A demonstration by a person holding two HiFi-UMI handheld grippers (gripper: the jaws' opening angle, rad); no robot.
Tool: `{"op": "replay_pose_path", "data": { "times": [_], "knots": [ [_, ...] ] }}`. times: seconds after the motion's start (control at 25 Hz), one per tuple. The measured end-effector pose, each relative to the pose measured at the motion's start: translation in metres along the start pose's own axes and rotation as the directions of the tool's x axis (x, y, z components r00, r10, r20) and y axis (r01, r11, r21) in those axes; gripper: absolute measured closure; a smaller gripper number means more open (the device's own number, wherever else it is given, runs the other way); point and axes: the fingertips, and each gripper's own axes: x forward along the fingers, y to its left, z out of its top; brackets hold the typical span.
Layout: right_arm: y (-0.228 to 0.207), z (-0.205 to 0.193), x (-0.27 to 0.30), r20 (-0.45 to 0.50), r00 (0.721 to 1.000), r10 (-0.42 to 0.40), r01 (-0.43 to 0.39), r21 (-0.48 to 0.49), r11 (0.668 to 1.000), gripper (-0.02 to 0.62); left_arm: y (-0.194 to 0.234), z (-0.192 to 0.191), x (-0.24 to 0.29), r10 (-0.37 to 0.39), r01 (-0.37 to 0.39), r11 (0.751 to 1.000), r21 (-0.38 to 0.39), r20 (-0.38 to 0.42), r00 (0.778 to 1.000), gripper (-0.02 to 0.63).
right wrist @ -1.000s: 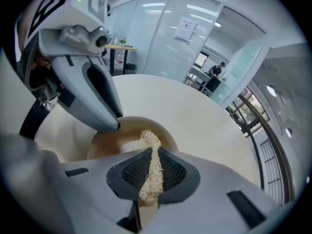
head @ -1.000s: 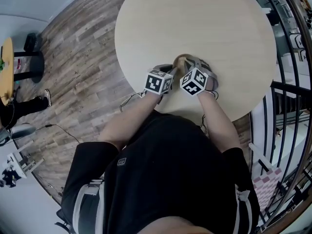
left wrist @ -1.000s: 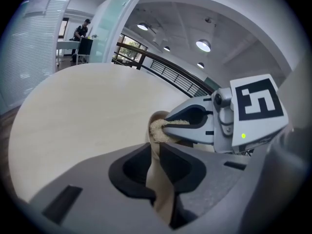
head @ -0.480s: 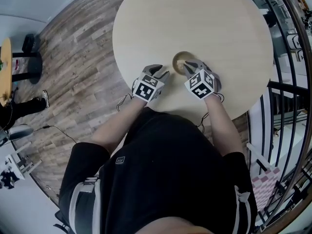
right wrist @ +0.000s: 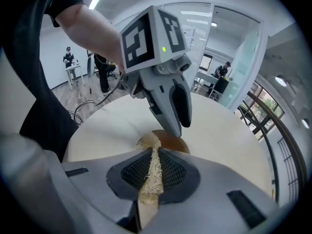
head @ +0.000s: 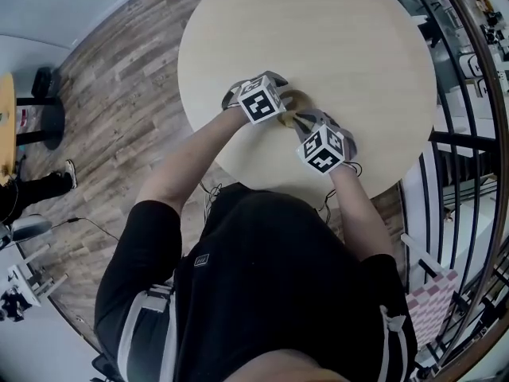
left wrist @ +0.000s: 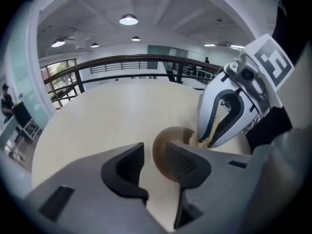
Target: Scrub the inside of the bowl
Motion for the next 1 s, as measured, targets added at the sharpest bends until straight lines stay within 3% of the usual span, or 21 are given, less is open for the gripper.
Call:
{"op": "replay_pose_path", "data": {
  "times": [0.16, 0.48, 0.6, 0.84, 1.0],
  "knots": [
    [0.001, -0.004, 0.005, -0.014, 1.0, 0.002, -0.002, 0.01, 1.0, 0.551, -0.005, -0.002, 0.021, -0.026, 0.037, 0.993, 0.113, -0.099, 0.995, 0.462],
    [0.001, -0.01, 0.017, -0.045, 0.999, 0.009, -0.011, -0.028, 1.0, 0.551, -0.002, -0.014, 0.039, -0.034, 0.064, 0.985, 0.158, -0.186, 0.982, 0.485],
    [0.002, -0.014, 0.023, -0.077, 0.997, 0.001, -0.009, -0.11, 0.994, 0.551, -0.006, -0.018, 0.038, -0.045, 0.068, 0.99, 0.123, -0.179, 0.983, 0.552],
    [0.014, -0.017, 0.046, -0.135, 0.991, 0.01, -0.041, -0.226, 0.973, 0.551, -0.013, -0.038, 0.025, -0.045, 0.044, 0.999, -0.016, -0.115, 0.992, 0.551],
    [0.023, -0.018, 0.059, -0.165, 0.986, 0.005, -0.053, -0.288, 0.956, 0.551, -0.019, -0.046, 0.013, -0.002, -0.005, 0.996, -0.084, -0.089, 0.996, 0.551]
  ]
}}
